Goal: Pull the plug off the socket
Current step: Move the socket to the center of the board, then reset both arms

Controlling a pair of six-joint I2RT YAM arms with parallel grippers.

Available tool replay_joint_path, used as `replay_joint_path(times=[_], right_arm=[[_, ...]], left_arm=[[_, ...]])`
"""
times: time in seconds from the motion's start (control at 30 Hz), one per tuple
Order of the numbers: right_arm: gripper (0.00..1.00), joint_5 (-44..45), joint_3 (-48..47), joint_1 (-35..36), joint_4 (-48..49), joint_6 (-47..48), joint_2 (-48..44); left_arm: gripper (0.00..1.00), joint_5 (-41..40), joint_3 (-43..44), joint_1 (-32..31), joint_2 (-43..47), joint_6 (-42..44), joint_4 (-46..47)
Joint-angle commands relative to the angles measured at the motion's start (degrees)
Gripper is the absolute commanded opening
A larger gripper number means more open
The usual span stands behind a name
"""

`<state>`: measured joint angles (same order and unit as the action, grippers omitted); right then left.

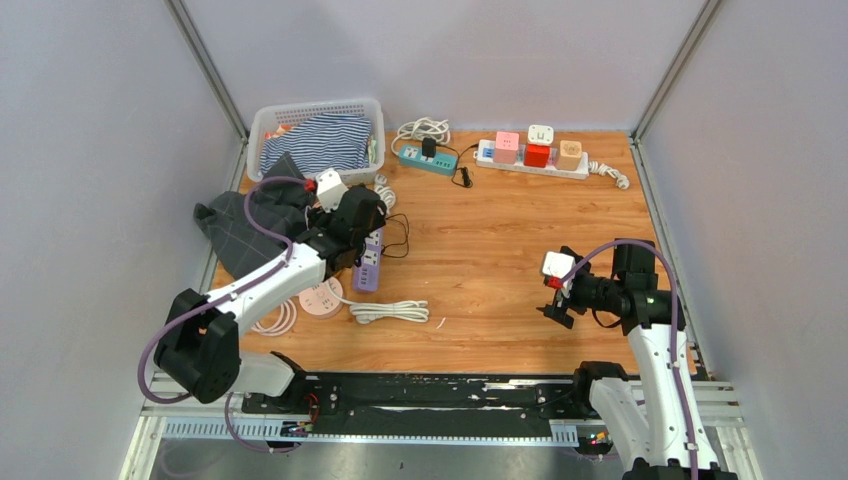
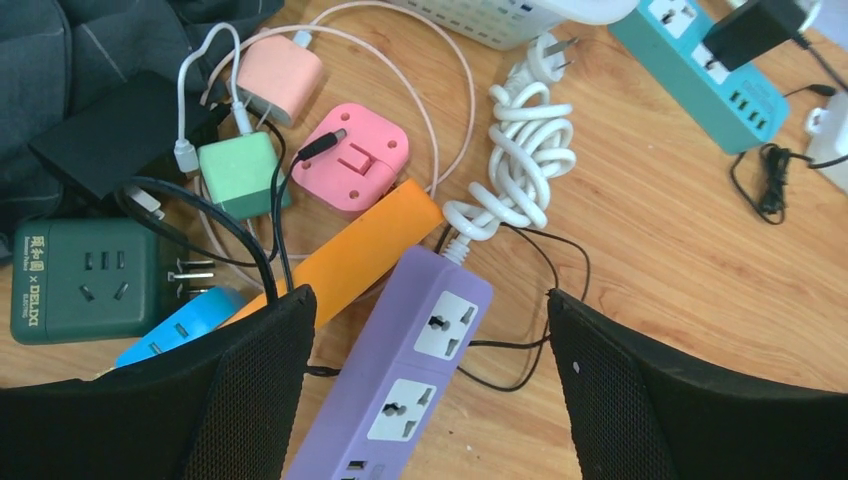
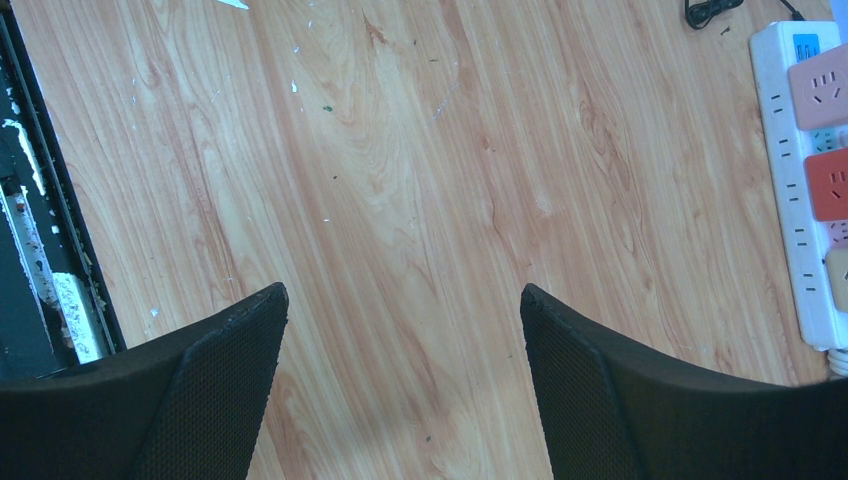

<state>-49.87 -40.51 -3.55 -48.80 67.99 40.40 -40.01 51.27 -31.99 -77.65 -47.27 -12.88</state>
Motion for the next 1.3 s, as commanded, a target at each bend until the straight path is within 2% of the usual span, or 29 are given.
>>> replay_joint_path(times=[0.0, 0.13, 0.23, 0.3, 0.47, 0.57, 0.63, 0.77, 0.87, 0.93, 1.0, 1.13, 1.27], right_arm=[[0.87, -1.5, 0.8, -1.0, -0.2, -0.1, -0.1], [0.87, -1.5, 0.7, -1.3, -0.2, -0.4, -0.1], [0.87, -1.5, 0.5, -1.6, -0.2, -1.0, 0.1], [0.87, -1.5, 0.1, -1.9, -0.2, -1.8, 0.2], [0.87, -1.9, -1.5, -3.3, 0.0, -5.6, 0.6], [0.88, -3.4, -4.1, -4.8, 0.0, -11.2, 0.9], [0.9, -3.7, -5.8, -5.3, 0.2, -15.6, 0.8], [0.93, -3.8, -8.1, -5.3, 3.1, -27.2, -0.3], [0.96, -2.6, -8.5, -5.3, 8.1, -35.7, -3.4], [1.0, -1.7, -7.7, -5.3, 11.3, -38.4, -6.1], [1.0, 1.0, -5.8, -5.3, 15.1, -41.8, -8.7], [1.0, 9.6, -3.7, -5.3, 18.2, -44.1, -11.0], [1.0, 13.8, -3.8, -5.7, 18.6, -45.0, -10.4]], left_arm=[[0.87, 1.0, 0.9, 0.3, 4.9, 2.5, -0.4], [0.91, 9.2, -0.5, 0.3, 9.2, 7.0, 2.8], [0.98, 22.3, -2.6, 0.3, 13.4, 12.8, 8.4], [1.0, 33.1, -4.5, 0.3, 15.9, 15.8, 12.5], [1.0, 50.9, -2.2, 0.3, 18.4, 19.2, 12.6], [1.0, 60.6, 0.0, 0.4, 19.6, 22.8, 12.7], [1.0, 63.4, 2.6, 0.3, 20.9, 25.9, 10.0], [1.0, 60.5, 9.8, 0.4, 23.0, 37.1, -5.4], [1.0, 46.5, 11.3, -0.5, 25.8, 44.2, -13.4], [1.0, 39.6, 8.2, -0.8, 29.1, 46.8, -11.9], [1.0, 37.0, 3.8, -0.8, 32.9, 49.6, -8.4], [1.0, 37.0, -3.4, -0.8, 39.6, 51.9, -3.9], [1.0, 37.8, -8.4, -0.8, 44.7, 52.6, -1.9]])
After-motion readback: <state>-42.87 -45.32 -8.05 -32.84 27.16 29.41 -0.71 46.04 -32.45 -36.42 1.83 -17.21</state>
